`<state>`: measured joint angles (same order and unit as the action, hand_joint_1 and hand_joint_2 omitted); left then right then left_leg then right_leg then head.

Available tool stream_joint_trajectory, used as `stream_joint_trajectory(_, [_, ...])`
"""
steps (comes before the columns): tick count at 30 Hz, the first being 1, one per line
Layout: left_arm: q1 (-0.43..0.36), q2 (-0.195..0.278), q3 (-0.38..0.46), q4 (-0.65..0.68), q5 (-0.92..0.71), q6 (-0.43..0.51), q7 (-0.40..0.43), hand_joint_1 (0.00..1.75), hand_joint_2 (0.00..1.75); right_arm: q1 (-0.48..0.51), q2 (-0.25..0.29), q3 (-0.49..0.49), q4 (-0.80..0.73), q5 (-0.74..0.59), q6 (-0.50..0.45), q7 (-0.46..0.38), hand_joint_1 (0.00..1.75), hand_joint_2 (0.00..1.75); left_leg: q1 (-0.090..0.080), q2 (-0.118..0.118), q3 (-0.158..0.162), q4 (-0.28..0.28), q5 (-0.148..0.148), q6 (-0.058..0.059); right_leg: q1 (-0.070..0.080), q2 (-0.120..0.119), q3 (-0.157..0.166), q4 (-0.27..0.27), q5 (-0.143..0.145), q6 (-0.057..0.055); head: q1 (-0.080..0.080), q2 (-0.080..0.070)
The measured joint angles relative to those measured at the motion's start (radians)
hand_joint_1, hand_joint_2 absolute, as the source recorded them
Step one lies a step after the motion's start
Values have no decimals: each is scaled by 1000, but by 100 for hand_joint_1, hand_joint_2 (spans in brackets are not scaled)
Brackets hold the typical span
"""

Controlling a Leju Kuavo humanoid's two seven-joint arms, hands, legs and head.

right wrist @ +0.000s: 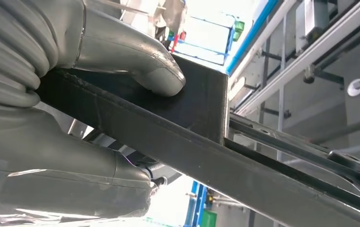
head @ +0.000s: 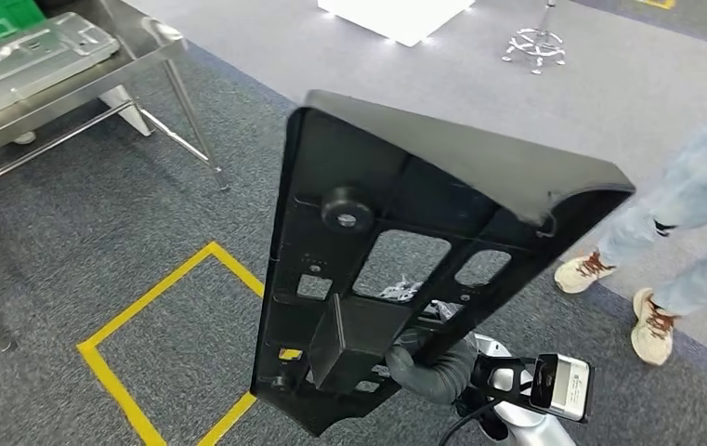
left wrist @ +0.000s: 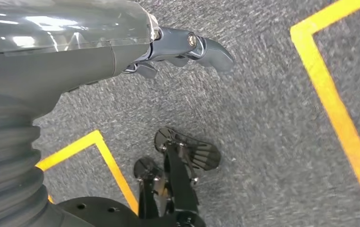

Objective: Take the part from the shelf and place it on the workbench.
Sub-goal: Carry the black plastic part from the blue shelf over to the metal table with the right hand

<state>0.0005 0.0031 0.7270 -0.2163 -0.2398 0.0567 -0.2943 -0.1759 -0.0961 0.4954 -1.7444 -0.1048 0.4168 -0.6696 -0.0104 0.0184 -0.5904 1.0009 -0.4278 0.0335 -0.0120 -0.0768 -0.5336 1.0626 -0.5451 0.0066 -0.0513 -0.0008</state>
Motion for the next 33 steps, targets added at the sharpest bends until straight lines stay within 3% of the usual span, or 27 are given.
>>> stream_joint_trajectory(2, [-5,-5,1,0,-5,-5,-2,0,175,-13,1,1,18,0,5,6,164,175,4,-22,10,-10,4,7,-2,58,-55,107,-49,5,1,0])
stream_joint_trajectory(4, [-9,-8,1,0,-11,-10,-3,0,175,-27,4,5,46,3,12,15,164,175,4,-48,10,-8,2,9,-3,74,-129,223,-83,9,1,0])
stream_joint_trajectory(5, [-9,-10,1,0,-13,-12,-4,0,175,-35,7,9,61,5,14,20,164,175,5,-62,11,-5,0,8,-4,75,-147,239,-72,12,1,0])
stream_joint_trajectory(6, [-9,-11,1,0,-15,-14,-4,0,175,-44,10,14,74,7,16,23,164,175,7,-77,13,-1,-3,5,-6,76,-146,215,-40,14,1,0])
stream_joint_trajectory(7, [-9,-13,1,0,-16,-15,-5,0,175,-53,14,19,85,8,17,25,164,175,9,-92,14,5,-8,0,-10,85,-127,158,7,17,1,0])
stream_joint_trajectory(9, [-11,-15,2,0,-17,-15,-5,0,175,-68,20,27,101,9,18,29,164,175,12,-120,6,25,-20,-11,-20,135,-84,42,66,21,1,0])
stream_joint_trajectory(11, [-12,-15,2,0,-21,-18,-7,0,175,-80,26,36,115,12,19,36,164,175,16,-143,-10,36,-24,-25,-21,169,-72,1,70,17,1,0])
stream_joint_trajectory(13, [-9,-16,2,0,-28,-23,-11,0,175,-99,37,54,126,16,23,44,164,175,21,-160,-19,35,-21,-39,-18,150,-72,-5,71,3,1,0])
stream_joint_trajectory(15, [-8,-16,3,0,-33,-28,-13,0,175,-121,53,82,134,18,27,55,164,175,19,-119,-32,61,-35,-49,-20,124,-63,-14,71,-12,-2,0])
stream_joint_trajectory(17, [-16,-17,4,0,-34,-28,-13,0,175,-132,65,112,139,22,28,67,164,175,17,-53,-83,162,-84,-56,-17,92,-52,-20,67,-22,-5,0])
stream_joint_trajectory(19, [-22,-17,7,0,-35,-25,-10,0,175,-136,69,138,145,27,29,72,164,175,21,-28,-152,285,-127,-62,-12,58,-46,-20,60,-26,-6,0])
stream_joint_trajectory(20, [-21,-18,9,0,-35,-24,-8,0,175,-139,71,151,148,28,30,73,164,175,23,-25,-167,308,-125,-63,-10,43,-43,-20,56,-26,-6,0])
stream_joint_trajectory(21, [-19,-19,11,0,-35,-22,-6,0,175,-143,74,164,151,29,30,74,164,175,24,-23,-162,291,-103,-63,-10,30,-39,-20,52,-26,-6,0])
stream_joint_trajectory(24, [-14,-19,15,0,-35,-20,-6,0,175,-163,80,195,156,28,31,78,164,175,18,14,-66,96,-10,-52,-7,-3,-21,-21,39,-18,-6,0])
stream_joint_trajectory(26, [-16,-19,17,0,-35,-20,-8,0,175,-174,82,210,159,27,31,83,164,175,10,34,-34,33,1,-37,-4,-19,-12,-25,33,-7,-6,0])
stream_joint_trajectory(28, [-14,-19,19,0,-35,-20,-11,0,175,-183,84,223,162,26,31,87,164,175,6,20,-33,30,-2,-26,-2,-34,-3,-32,29,5,-6,0])
stream_joint_trajectory(29, [-12,-20,21,0,-35,-21,-13,0,175,-190,85,229,163,25,31,88,164,175,8,8,-27,23,-1,-21,-3,-32,3,-30,25,11,-6,0])
stream_joint_trajectory(31, [-11,-21,23,0,-36,-25,-16,0,175,-205,89,244,166,23,31,89,164,175,14,-11,-11,8,3,-9,-5,9,-11,18,-6,18,-4,0])
stream_joint_trajectory(33, [-16,-23,27,0,-36,-34,-18,0,175,-215,91,258,172,20,29,94,164,175,17,-31,-5,3,4,0,-7,59,-79,144,-63,19,-2,0])
